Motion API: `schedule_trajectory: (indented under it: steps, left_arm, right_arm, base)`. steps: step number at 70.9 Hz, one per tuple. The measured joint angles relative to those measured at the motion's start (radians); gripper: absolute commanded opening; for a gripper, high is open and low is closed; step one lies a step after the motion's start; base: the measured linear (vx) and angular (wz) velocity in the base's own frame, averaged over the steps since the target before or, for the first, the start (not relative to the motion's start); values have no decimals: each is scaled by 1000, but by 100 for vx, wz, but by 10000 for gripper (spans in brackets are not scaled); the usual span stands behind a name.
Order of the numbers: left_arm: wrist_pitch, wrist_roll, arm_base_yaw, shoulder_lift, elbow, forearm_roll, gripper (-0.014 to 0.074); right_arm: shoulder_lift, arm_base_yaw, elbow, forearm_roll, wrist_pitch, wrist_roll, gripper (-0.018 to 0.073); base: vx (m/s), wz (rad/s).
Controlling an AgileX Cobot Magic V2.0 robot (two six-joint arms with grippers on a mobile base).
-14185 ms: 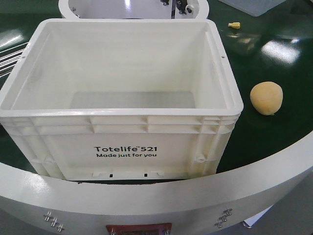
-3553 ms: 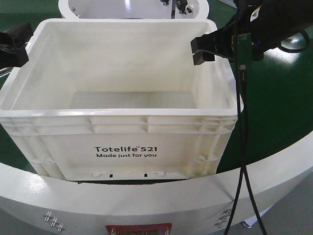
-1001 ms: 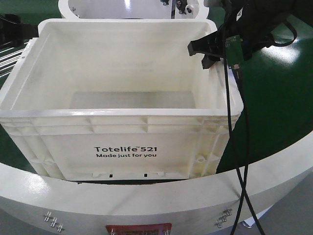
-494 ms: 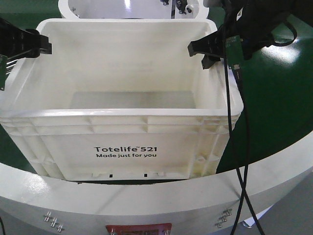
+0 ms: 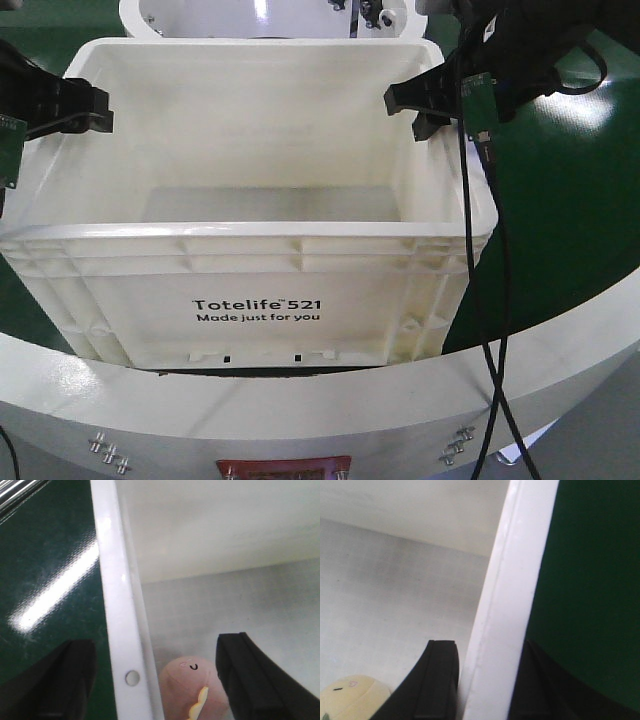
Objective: Place moving items into box and shelve
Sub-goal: 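Close both grippers on the crate rims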
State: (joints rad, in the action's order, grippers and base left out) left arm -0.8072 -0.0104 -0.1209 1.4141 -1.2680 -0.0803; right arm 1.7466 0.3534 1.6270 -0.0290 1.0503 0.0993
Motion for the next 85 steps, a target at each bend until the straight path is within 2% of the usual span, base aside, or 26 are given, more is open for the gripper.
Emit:
schedule_trajectory:
  steps: [17,38,44,52,69,85]
  left_arm:
    - [-78,60,0,47,-56,57,584]
    - [-128,78,0,81,-57,60,584]
    - [-130,79,0,83,-57,60,558]
    - [-145,79,0,83,-59,60,440]
    - [-174,85,-1,83,-63,47,-11]
    - [-174,85,-1,83,-63,47,-8]
  right_arm:
    - [0,0,0,0,0,-1,-7]
    - [0,0,0,0,0,-1,-7]
    - [0,0,0,0,0,-1,-7]
    - [0,0,0,0,0,-1,-7]
    - [0,0,0,-1,0,-1,-7]
    - [0,0,0,-1,-1,-2,-7]
  base:
    - [0,0]
    - [0,0]
    - [0,0]
    - [0,0]
    - [0,0]
    - [0,0]
